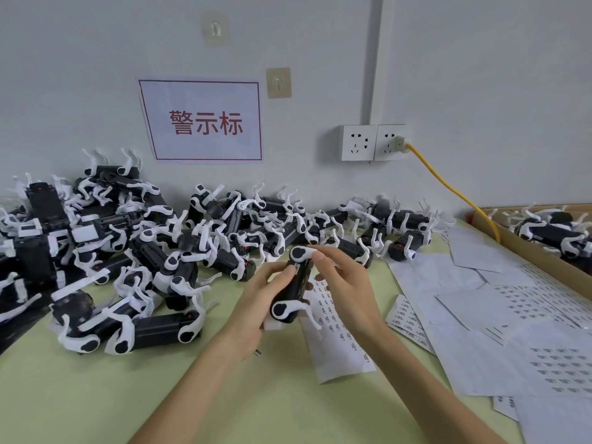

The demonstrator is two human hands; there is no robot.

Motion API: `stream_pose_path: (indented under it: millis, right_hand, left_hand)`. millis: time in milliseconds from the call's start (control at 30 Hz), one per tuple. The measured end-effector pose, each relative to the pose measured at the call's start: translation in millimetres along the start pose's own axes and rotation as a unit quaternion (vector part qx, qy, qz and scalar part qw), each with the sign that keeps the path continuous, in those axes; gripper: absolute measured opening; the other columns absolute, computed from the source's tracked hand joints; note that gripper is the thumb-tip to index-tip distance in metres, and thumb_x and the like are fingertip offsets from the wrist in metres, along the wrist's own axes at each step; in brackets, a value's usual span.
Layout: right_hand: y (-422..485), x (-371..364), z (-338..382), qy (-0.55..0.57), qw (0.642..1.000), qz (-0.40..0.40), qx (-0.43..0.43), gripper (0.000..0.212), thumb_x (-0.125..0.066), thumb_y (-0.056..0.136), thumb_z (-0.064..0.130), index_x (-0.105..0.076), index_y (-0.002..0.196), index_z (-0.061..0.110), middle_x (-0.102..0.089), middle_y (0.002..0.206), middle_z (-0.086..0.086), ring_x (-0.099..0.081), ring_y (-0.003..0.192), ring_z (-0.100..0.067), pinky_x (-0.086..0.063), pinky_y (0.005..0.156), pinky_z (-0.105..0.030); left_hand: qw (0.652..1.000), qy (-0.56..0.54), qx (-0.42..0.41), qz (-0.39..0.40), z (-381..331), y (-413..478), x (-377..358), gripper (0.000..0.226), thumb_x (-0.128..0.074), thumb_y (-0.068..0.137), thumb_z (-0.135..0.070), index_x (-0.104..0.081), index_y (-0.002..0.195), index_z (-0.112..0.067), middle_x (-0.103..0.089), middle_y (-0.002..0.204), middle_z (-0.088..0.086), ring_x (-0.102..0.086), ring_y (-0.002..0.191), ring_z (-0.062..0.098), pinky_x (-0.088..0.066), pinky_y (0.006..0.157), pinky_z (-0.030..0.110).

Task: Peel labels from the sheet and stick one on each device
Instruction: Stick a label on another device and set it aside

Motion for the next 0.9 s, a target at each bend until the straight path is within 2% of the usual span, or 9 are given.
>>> stream_pose_path:
  millis: [167,233,333,433,500,667,733,833,900]
  right_hand:
    - [-2.0,-3.2,0.9,-0.015,1.0,0.002,0.004,0.019,-0.059,0.102,0.037,-0.073,0.115,0.034,-0.073,0.112,0.015,-0.066,0.099,-0.005,-0.053,0.089,-0.026]
    - [-2.9,-3.2,2.0,-0.015,1.0,0.0,0.006,0.018,-0.059,0.102,0.035,-0.073,0.114,0.034,-0.073,0.11,0.017,-0.066,0.097,-0.004,-0.052,0.085,-0.02]
    - [-3.3,-3.2,4.1,-0.02,1.0,0.009,0.012,0.018,-0.058,0.103,0.033,-0.075,0.111,0.033,-0.074,0.109,0.014,-0.067,0.098,-0.007,-0.053,0.085,-0.024]
    - [-4.0,-3.2,6.1,-0.012,1.0,0.013,0.015,0.018,-0.058,0.103,0.032,-0.076,0.106,0.033,-0.075,0.105,0.013,-0.069,0.093,-0.007,-0.052,0.079,-0.017]
    - [-4.1,-3.3,6.8,-0.004,1.0,0.013,0.012,0.017,-0.059,0.103,0.031,-0.076,0.105,0.032,-0.075,0.103,0.012,-0.07,0.087,-0.005,-0.05,0.074,-0.013]
    - [-2.1,-2.8,6.6,0.001,1.0,0.009,0.004,0.018,-0.058,0.103,0.032,-0.076,0.108,0.03,-0.075,0.103,0.011,-0.07,0.089,-0.004,-0.054,0.08,-0.021]
    - [-2.5,-2.3,6.9,0.0,1.0,0.007,0.008,0.018,-0.058,0.103,0.031,-0.076,0.108,0.031,-0.075,0.102,0.012,-0.07,0.088,-0.003,-0.052,0.077,-0.016]
    - [-3.5,-2.8,7.7,-0.012,1.0,0.008,0.018,0.018,-0.059,0.103,0.032,-0.076,0.109,0.03,-0.075,0.103,0.012,-0.071,0.088,-0.003,-0.052,0.076,-0.016]
    - [-4.7,-3.4,8.6,-0.016,1.0,0.012,0.024,0.018,-0.059,0.103,0.031,-0.076,0.108,0.031,-0.075,0.102,0.012,-0.071,0.088,-0.004,-0.052,0.077,-0.017]
  left_hand:
    - [0.999,0.021,-0.009,-0.031,-2.8,-2.7,0.9,0.064,-0.07,0.069,-0.061,-0.063,0.116,-0.019,-0.078,0.105,0.013,-0.075,0.082,0.033,-0.05,0.075,0.039]
    - [0.999,0.022,-0.011,-0.033,-2.2,-0.6,2.8,0.052,-0.071,0.078,-0.053,-0.062,0.115,-0.017,-0.077,0.103,0.015,-0.075,0.079,0.034,-0.052,0.076,0.042]
    - [0.999,0.01,-0.014,-0.035,-0.5,2.5,3.5,0.024,-0.064,0.098,-0.032,-0.062,0.113,-0.014,-0.076,0.102,0.022,-0.073,0.073,0.038,-0.058,0.066,0.039]
    - [0.999,-0.01,-0.023,-0.036,0.1,4.3,5.0,0.02,-0.061,0.101,-0.02,-0.061,0.117,-0.008,-0.074,0.106,0.025,-0.073,0.078,0.041,-0.059,0.063,0.04]
    - [0.999,-0.017,-0.028,-0.032,0.5,5.1,5.5,0.021,-0.06,0.101,-0.018,-0.061,0.118,-0.007,-0.074,0.109,0.024,-0.073,0.083,0.043,-0.061,0.068,0.044]
    - [0.999,-0.022,-0.03,-0.022,3.3,6.4,7.8,0.023,-0.066,0.096,-0.016,-0.062,0.118,-0.009,-0.073,0.114,0.023,-0.07,0.108,0.045,-0.054,0.094,0.065]
    - [0.999,-0.028,-0.032,-0.016,2.2,5.0,6.7,0.032,-0.072,0.087,-0.028,-0.064,0.115,-0.014,-0.074,0.115,0.022,-0.071,0.103,0.045,-0.058,0.088,0.06]
    - [0.999,0.0,-0.03,-0.02,0.5,2.2,5.5,0.036,-0.08,0.083,-0.045,-0.065,0.107,-0.023,-0.076,0.111,0.015,-0.075,0.081,0.043,-0.062,0.067,0.044]
    - [0.999,0.012,-0.032,-0.032,1.9,3.4,6.8,0.029,-0.074,0.084,-0.043,-0.065,0.106,-0.025,-0.077,0.108,0.014,-0.075,0.076,0.042,-0.061,0.065,0.044]
Point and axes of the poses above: each hand's wrist, its own y-axis towards the middle knuckle, its own x-axis out of the back of the hand, z = x × y, the point moved 4 cm from there along y, towards the middle knuckle
